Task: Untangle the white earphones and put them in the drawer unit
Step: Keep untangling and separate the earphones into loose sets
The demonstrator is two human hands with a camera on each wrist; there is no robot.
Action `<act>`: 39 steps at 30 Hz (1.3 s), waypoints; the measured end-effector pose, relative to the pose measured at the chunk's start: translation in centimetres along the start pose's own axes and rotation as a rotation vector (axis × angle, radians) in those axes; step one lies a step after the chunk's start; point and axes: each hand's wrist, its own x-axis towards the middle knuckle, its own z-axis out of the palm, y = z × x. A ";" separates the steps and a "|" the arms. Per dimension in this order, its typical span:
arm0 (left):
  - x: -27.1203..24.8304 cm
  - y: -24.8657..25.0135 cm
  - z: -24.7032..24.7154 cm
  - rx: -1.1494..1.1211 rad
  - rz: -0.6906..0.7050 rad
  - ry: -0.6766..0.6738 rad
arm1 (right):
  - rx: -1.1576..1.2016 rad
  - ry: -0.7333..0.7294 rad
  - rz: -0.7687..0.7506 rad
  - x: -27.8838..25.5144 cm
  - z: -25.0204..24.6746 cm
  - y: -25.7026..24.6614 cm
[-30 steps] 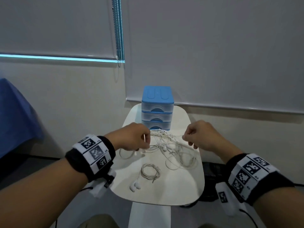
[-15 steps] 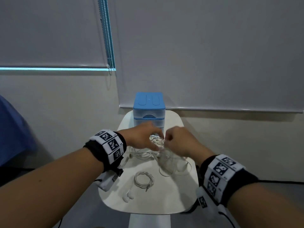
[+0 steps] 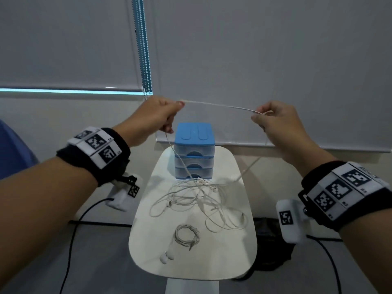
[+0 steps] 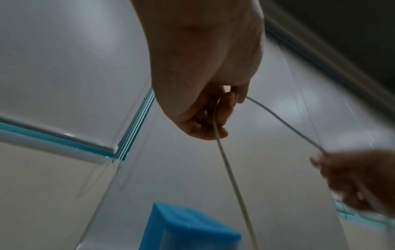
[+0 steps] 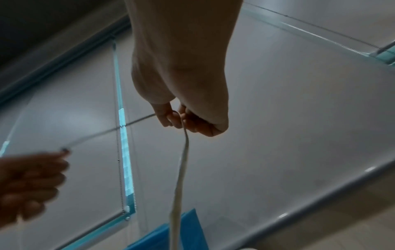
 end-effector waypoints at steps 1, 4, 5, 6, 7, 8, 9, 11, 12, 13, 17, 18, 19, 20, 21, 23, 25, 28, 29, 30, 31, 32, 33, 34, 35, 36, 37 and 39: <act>0.1 0.9 -0.6 -0.035 -0.009 0.038 | 0.002 0.006 0.029 0.1 -0.1 0.4; 0.1 3.2 -2.1 -0.121 -0.061 0.126 | -0.027 -0.010 0.132 0.2 -0.2 1.9; 0.1 3.6 -2.5 -0.130 -0.071 0.137 | -0.036 -0.028 0.155 0.1 -0.2 2.2; 0.1 3.9 -2.8 -0.134 -0.074 0.135 | -0.044 -0.046 0.171 0.1 -0.3 2.5; 0.1 4.1 -3.1 -0.136 -0.074 0.122 | -0.050 -0.060 0.187 0.0 -0.4 2.7; 0.0 4.4 -3.4 -0.145 -0.073 0.101 | -0.059 -0.068 0.211 -0.1 -0.5 2.8; -0.1 4.6 -3.6 -0.162 -0.074 0.081 | -0.074 -0.074 0.245 -0.2 -0.6 2.7; -0.3 5.2 -3.9 -0.199 -0.090 0.062 | -0.121 -0.109 0.334 -0.2 -0.8 2.5; -0.4 5.5 -4.1 -0.210 -0.100 0.056 | -0.144 -0.140 0.374 -0.3 -0.9 2.3; -0.4 5.7 -4.2 -0.214 -0.106 0.045 | -0.161 -0.169 0.401 -0.3 -0.9 2.0; -0.7 6.3 -4.3 -0.178 -0.100 -0.075 | -0.161 -0.162 0.340 -0.2 -0.5 0.1; -0.9 6.4 -4.4 -0.181 -0.086 -0.131 | -0.143 -0.146 0.286 0.0 -0.4 -0.6; -1.2 6.4 -4.5 -0.199 -0.058 -0.209 | -0.105 -0.133 0.224 0.1 -0.2 -1.3; -1.6 6.4 -4.7 -0.223 -0.024 -0.303 | -0.046 -0.130 0.161 0.2 -0.1 -2.2; -1.9 6.4 -4.8 -0.247 0.011 -0.409 | 0.025 -0.138 0.104 0.2 0.0 -3.1; -2.5 6.3 -4.8 -0.272 0.084 -0.617 | 0.169 -0.187 0.017 0.2 0.2 -5.2; -2.8 5.9 -4.4 -0.299 0.146 -0.717 | 0.290 -0.251 -0.049 0.1 0.1 -7.0; -2.7 5.8 -3.8 -0.435 0.153 -0.710 | 0.429 -0.312 -0.112 0.0 -0.1 -8.8; -2.4 5.7 -3.6 -0.465 0.146 -0.711 | 0.448 -0.316 -0.103 -0.1 -0.2 -9.2; -2.4 5.7 -3.4 -0.431 0.148 -0.701 | 0.451 -0.317 -0.091 -0.1 -0.1 -9.5; -2.3 5.7 -3.1 -0.356 0.157 -0.685 | 0.445 -0.320 -0.086 -0.2 0.0 -9.7; -2.4 5.7 -2.9 -0.273 0.169 -0.675 | 0.437 -0.320 -0.090 -0.2 0.0 -9.8; -2.5 5.7 -2.6 -0.207 0.181 -0.670 | 0.433 -0.318 -0.098 -0.3 0.1 -9.9; -2.7 5.8 -2.4 -0.151 0.204 -0.678 | 0.428 -0.315 -0.114 -0.4 0.1 -9.9; -3.1 5.9 -2.2 -0.102 0.231 -0.687 | 0.424 -0.320 -0.135 -0.5 0.0 -9.8; -3.6 6.2 -2.2 -0.057 0.252 -0.700 | 0.419 -0.331 -0.157 -0.5 -0.2 -9.7; -3.8 6.4 -2.3 -0.028 0.249 -0.702 | 0.412 -0.346 -0.172 -0.5 -0.4 -9.5; -3.9 6.5 -2.7 -0.012 0.206 -0.671 | 0.382 -0.364 -0.199 -0.5 -0.9 -9.3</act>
